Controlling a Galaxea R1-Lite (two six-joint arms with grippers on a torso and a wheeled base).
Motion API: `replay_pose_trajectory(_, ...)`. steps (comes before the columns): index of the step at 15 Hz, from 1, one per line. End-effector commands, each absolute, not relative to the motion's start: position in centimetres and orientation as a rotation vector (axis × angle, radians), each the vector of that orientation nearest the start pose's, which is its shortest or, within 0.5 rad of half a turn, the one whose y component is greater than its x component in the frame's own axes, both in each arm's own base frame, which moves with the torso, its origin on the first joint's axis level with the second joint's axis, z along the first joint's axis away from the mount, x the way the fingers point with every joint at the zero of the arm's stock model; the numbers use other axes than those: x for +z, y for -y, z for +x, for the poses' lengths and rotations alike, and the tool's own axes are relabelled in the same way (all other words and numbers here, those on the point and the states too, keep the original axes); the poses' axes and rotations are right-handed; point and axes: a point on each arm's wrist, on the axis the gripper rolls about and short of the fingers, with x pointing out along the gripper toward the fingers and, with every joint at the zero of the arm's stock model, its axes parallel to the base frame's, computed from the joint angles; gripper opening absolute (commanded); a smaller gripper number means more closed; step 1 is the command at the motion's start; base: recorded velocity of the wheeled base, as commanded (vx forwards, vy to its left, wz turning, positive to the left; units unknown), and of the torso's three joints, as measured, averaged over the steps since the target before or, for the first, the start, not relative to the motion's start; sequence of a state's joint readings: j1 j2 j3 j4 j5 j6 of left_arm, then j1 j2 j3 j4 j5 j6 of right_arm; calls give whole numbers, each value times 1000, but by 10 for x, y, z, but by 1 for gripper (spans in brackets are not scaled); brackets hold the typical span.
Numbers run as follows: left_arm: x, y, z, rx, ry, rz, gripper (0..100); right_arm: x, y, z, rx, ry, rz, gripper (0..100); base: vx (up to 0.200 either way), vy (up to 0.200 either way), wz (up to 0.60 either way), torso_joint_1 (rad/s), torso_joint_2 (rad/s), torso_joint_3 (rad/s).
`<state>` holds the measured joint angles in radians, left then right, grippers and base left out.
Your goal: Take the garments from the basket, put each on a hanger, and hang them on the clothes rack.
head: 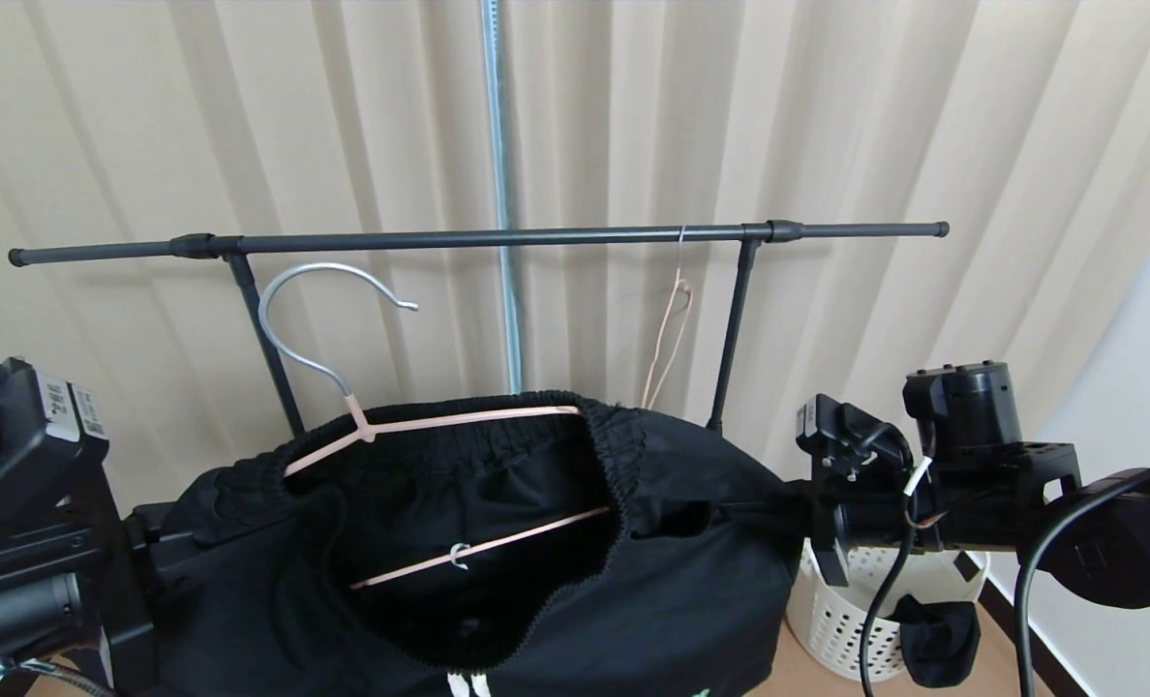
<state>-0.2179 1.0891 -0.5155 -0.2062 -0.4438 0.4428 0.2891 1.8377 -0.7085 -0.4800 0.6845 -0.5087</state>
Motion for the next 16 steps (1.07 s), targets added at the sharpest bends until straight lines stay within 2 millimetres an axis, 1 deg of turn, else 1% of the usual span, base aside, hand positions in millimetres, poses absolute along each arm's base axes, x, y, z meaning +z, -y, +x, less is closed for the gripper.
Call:
replay_pose_trajectory(1,198,40,138,-723,-225,378,0,104,-99,283,1078,-407,-320,0,0,0,0,0,0,0)
replay_pose_trajectory(3,196,41,141,-724,-239,376,0,106,-100,282,1078,-403,-320,0,0,0,0,0,0,0)
replay_pose_trajectory(4,193,42,144,-726,-259,374,0,106,-100,278,1084,-401,-324,0,0,0,0,0,0,0)
replay_pose_trajectory(5,192,42,147,-725,-272,365,0,108,-99,275,1082,-381,-328,100,0,0,0,0,0,0)
replay_pose_trajectory(9,185,43,162,-672,-349,314,0,118,-102,264,1102,-329,-359,100,0,0,0,0,0,0)
replay_pose_trajectory(11,187,44,169,-647,-365,285,0,122,-103,261,1105,-311,-365,100,0,0,0,0,0,0)
replay_pose_trajectory(13,193,46,183,-587,-387,254,0,129,-105,260,1104,-285,-369,100,0,0,0,0,0,0)
replay_pose_trajectory(16,183,51,194,-554,-444,267,0,138,-104,259,1062,-270,-370,100,0,0,0,0,0,0)
